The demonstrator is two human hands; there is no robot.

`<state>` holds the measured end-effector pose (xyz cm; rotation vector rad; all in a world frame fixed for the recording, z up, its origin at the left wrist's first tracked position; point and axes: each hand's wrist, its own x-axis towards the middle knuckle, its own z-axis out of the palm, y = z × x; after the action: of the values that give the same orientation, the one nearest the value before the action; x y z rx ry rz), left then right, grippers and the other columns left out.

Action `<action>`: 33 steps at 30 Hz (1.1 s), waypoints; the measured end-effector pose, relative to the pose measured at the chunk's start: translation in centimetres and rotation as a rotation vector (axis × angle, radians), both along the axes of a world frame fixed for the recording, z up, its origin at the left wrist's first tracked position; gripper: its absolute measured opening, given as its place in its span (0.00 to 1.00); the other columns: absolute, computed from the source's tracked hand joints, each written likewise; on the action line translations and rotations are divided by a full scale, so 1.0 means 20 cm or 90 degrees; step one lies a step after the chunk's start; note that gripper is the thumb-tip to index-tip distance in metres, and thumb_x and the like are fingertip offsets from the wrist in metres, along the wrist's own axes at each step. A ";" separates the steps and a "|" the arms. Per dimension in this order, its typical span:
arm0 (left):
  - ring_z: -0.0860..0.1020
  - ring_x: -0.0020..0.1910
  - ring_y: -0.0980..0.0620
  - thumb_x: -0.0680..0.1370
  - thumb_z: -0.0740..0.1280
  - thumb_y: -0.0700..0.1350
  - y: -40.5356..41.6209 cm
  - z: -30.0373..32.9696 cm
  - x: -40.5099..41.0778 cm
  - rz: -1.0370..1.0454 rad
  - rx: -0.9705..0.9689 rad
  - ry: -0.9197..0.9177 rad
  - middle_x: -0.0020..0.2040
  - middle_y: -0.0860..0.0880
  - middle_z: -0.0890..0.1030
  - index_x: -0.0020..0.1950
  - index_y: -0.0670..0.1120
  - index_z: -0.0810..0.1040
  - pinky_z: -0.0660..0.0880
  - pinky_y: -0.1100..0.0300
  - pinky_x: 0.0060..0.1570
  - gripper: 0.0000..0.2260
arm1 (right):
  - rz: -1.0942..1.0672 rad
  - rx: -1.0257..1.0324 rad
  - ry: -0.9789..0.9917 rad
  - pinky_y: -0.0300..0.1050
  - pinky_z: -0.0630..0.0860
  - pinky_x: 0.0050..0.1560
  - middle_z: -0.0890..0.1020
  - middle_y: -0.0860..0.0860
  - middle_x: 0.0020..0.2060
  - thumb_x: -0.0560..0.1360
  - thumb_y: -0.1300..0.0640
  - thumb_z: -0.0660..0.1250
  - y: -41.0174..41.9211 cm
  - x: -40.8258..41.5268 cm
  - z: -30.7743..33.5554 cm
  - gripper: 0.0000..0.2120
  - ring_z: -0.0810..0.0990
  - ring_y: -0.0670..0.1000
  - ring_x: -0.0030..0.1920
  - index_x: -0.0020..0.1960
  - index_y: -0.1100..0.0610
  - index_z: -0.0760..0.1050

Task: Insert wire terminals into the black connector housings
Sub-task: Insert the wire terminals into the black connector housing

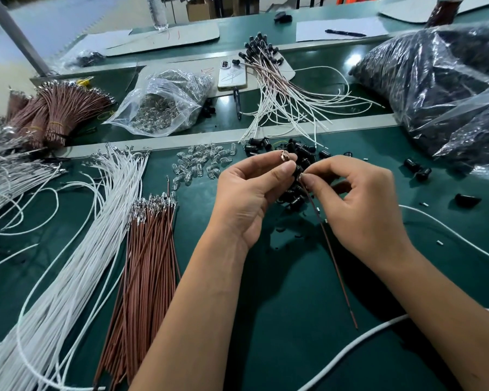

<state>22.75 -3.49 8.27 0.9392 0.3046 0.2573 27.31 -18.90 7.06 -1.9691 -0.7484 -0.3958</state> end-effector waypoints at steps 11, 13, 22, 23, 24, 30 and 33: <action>0.85 0.42 0.51 0.66 0.73 0.33 -0.03 0.00 0.00 -0.005 -0.041 -0.014 0.45 0.43 0.87 0.49 0.38 0.81 0.81 0.63 0.42 0.12 | -0.026 0.034 0.046 0.31 0.73 0.47 0.84 0.44 0.41 0.79 0.58 0.74 0.01 0.00 -0.01 0.02 0.81 0.44 0.44 0.48 0.54 0.85; 0.85 0.43 0.51 0.66 0.74 0.33 -0.04 0.00 0.00 -0.001 -0.028 -0.014 0.45 0.43 0.87 0.49 0.39 0.80 0.81 0.63 0.42 0.12 | -0.025 0.041 0.050 0.31 0.73 0.47 0.84 0.45 0.41 0.79 0.58 0.74 0.01 -0.01 -0.01 0.02 0.81 0.44 0.44 0.48 0.54 0.85; 0.85 0.44 0.48 0.73 0.73 0.31 -0.03 0.00 -0.01 0.021 0.073 -0.006 0.46 0.42 0.87 0.45 0.42 0.83 0.82 0.59 0.47 0.06 | 0.007 0.009 0.067 0.38 0.76 0.48 0.85 0.46 0.42 0.78 0.60 0.75 0.01 -0.01 -0.01 0.02 0.82 0.45 0.44 0.49 0.56 0.87; 0.85 0.44 0.48 0.73 0.73 0.32 -0.02 0.00 -0.01 0.023 0.082 -0.007 0.46 0.41 0.87 0.44 0.42 0.83 0.83 0.58 0.49 0.06 | 0.009 0.006 0.068 0.39 0.76 0.48 0.85 0.46 0.42 0.78 0.60 0.75 0.01 -0.01 -0.01 0.02 0.81 0.45 0.44 0.49 0.56 0.87; 0.85 0.44 0.47 0.73 0.73 0.32 -0.02 0.00 -0.01 0.025 0.094 -0.009 0.46 0.41 0.87 0.44 0.43 0.84 0.83 0.56 0.51 0.06 | 0.012 0.003 0.069 0.39 0.75 0.48 0.85 0.46 0.42 0.77 0.60 0.75 0.01 -0.01 -0.01 0.02 0.81 0.45 0.43 0.49 0.55 0.87; 0.84 0.44 0.47 0.73 0.74 0.32 -0.01 0.00 -0.01 0.041 0.177 -0.015 0.45 0.40 0.87 0.43 0.41 0.85 0.81 0.49 0.55 0.05 | 0.042 -0.024 0.083 0.32 0.73 0.45 0.86 0.42 0.41 0.76 0.62 0.76 0.00 0.01 -0.01 0.04 0.83 0.42 0.43 0.49 0.54 0.87; 0.84 0.45 0.46 0.73 0.74 0.32 -0.01 0.00 -0.01 0.042 0.215 -0.020 0.46 0.40 0.87 0.44 0.40 0.85 0.80 0.50 0.55 0.04 | 0.053 -0.036 0.081 0.33 0.75 0.45 0.86 0.41 0.40 0.76 0.62 0.76 -0.01 0.02 -0.01 0.05 0.83 0.42 0.42 0.48 0.53 0.86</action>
<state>22.50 -3.68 8.25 1.2573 0.2675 0.3927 27.62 -19.10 6.93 -1.9876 -0.7645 -0.2002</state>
